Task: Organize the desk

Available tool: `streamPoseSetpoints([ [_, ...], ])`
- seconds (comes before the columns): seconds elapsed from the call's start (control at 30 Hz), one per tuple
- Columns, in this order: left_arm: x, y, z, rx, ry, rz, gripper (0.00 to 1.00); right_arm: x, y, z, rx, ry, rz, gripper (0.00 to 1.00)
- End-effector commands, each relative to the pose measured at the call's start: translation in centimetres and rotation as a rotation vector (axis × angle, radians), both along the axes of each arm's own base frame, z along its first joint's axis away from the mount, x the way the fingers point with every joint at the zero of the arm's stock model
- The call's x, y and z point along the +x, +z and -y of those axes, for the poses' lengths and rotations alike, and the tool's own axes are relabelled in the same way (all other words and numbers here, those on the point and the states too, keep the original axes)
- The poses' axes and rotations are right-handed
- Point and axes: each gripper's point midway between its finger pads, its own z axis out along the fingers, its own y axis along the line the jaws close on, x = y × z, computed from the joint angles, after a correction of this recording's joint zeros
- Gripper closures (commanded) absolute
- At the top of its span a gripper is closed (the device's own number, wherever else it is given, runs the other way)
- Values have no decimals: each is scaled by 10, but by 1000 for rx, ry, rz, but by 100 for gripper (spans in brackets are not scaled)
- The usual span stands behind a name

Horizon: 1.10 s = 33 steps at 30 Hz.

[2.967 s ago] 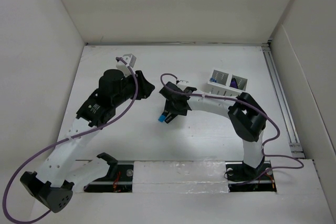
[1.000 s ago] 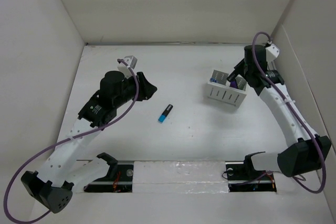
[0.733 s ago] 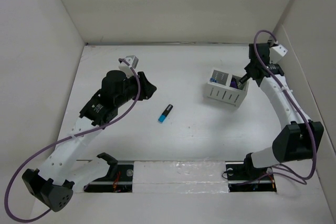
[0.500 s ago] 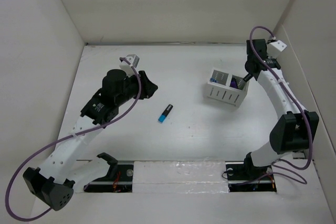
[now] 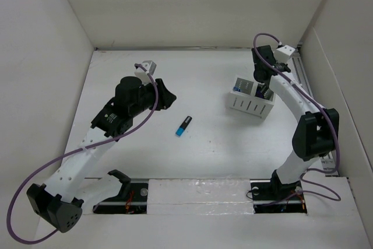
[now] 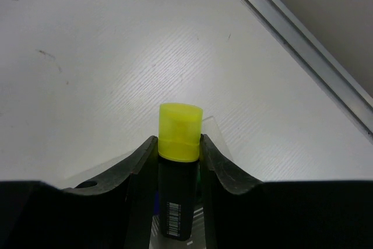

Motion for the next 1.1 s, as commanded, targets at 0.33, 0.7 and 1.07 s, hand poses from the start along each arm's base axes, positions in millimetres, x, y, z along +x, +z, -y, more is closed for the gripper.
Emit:
streamPoseSetpoints([
  [0.33,-1,19,-19,14,79,37,65,-26,5,-17,-12,-36,41,56],
  [0.7,-3,31,-32,24,143,42,65,-50,70,-96,243,293,251,73],
  [1.07,-4,49,-31,-20,144,81,65,-117,-19,-299,489,768,-39,56],
])
